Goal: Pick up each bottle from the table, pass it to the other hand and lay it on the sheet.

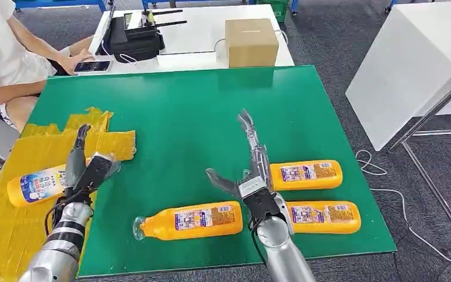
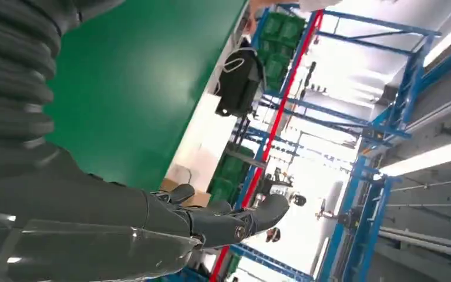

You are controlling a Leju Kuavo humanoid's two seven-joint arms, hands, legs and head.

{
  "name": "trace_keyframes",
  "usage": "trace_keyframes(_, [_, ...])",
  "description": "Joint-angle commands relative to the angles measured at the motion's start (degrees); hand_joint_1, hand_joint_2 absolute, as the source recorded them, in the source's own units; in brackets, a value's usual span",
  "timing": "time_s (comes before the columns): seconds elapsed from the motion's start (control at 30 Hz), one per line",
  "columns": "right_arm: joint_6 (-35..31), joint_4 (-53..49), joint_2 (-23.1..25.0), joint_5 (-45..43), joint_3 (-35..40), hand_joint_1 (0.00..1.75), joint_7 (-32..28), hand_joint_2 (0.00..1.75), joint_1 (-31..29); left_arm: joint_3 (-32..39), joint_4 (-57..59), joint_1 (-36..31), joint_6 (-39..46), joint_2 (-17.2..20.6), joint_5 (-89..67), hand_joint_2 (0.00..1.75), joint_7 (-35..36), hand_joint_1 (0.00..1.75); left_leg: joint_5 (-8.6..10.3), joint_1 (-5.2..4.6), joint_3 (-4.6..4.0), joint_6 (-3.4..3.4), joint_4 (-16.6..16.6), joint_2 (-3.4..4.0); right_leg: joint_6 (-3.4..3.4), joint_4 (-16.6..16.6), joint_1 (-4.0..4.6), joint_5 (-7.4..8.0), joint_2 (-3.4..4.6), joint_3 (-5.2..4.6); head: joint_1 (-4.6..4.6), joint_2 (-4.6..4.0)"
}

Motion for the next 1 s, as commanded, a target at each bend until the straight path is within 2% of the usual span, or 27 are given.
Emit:
trace_keyframes(0.03, [-2.73, -0.7, -2.39, 5.93, -2.09, 0.0, 1.9, 1.75, -0.78, -7.51, -22.74, 6.88, -1.4, -5.53, 2.53, 1.75, 1.59, 0.0, -0.08, 0.05, 0.09, 0.01, 0.03, -0.12, 0.01, -0.03, 0.06, -0.09, -0.18, 0.16, -0.02, 0.0])
trace_keyframes(0.1, [-3.98, -0.16, -3.56, 10.9, -0.97, 0.0, 3.75, 1.75, -1.13, -8.2, -23.7, 7.66, -1.58, -5.75, 3.31, 1.75, 0.77, 0.0, -0.13, 0.07, 0.24, 0.02, 0.01, -0.15, 0.01, -0.07, 0.09, -0.13, -0.23, 0.33, 0.0, 0.0])
trace_keyframes(0.2, [-7.67, 1.65, -6.4, 25.2, 0.73, 0.0, 9.43, 1.75, -1.79, -12.14, -30.02, 11.87, -2.6, -7.81, 3.47, 1.75, 1.09, 0.0, -0.12, 0.08, 0.23, 0.04, -0.01, -0.07, 0.03, -0.1, 0.1, -0.08, -0.14, 0.32, 0.0, 0.0])
trace_keyframes(0.33, [-4.43, 7.29, -11.53, 34.96, 0.31, 0.0, 15.37, 1.75, -3.78, -15.89, -35.07, 16.27, -5.28, -9.08, 6.11, 1.75, 2.65, 0.0, -0.07, 0.04, 0.21, 0.06, -0.07, -0.12, 0.05, -0.15, 0.06, -0.06, -0.18, 0.32, -0.02, 0.0])
trace_keyframes(0.47, [-0.17, 12.43, -16.29, 34.17, -3.65, 0.0, 14.43, 1.75, -5.34, -17.37, -34.43, 17.3, -5.6, -9.11, 6.9, 1.75, 2.34, 0.0, -0.11, 0.03, 0.36, 0.1, -0.1, -0.1, 0.07, -0.25, 0.06, -0.06, -0.19, 0.53, -0.02, 0.0])
trace_keyframes(0.6, [1.28, 13.13, -17.07, 34.04, -4.31, 0.0, 14.63, 1.75, -5.6, -17.42, -33.39, 16.76, -5.67, -8.93, 7.09, 1.75, 1.97, 0.0, -0.04, -0.12, 0.1, 0.06, -0.05, -0.14, 0.03, -0.11, -0.12, -0.04, -0.21, 0.21, -0.02, 0.0])
trace_keyframes(0.77, [5.89, 18.3, -23.35, 31.8, -7.69, 0.0, 12.22, 1.75, -6.11, -19.19, -31.22, 15.96, -5.34, -8.95, 8.12, 1.75, 0.5, 0.0, -0.02, -0.09, 0.18, 0.06, -0.07, -0.3, 0.03, -0.15, -0.09, -0.05, -0.39, 0.31, -0.04, 0.0])
trace_keyframes(1.0, [6.91, 21.17, -24.6, 31.66, -10.1, 0.0, 11.97, 1.75, -6.35, -20.5, -32.0, 16.45, -5.39, -8.53, 9.45, 1.75, 0.01, 0.0, -0.13, -0.09, 0.26, 0.08, -0.04, -0.15, 0.03, -0.14, -0.08, -0.08, -0.28, 0.42, -0.02, 0.0])
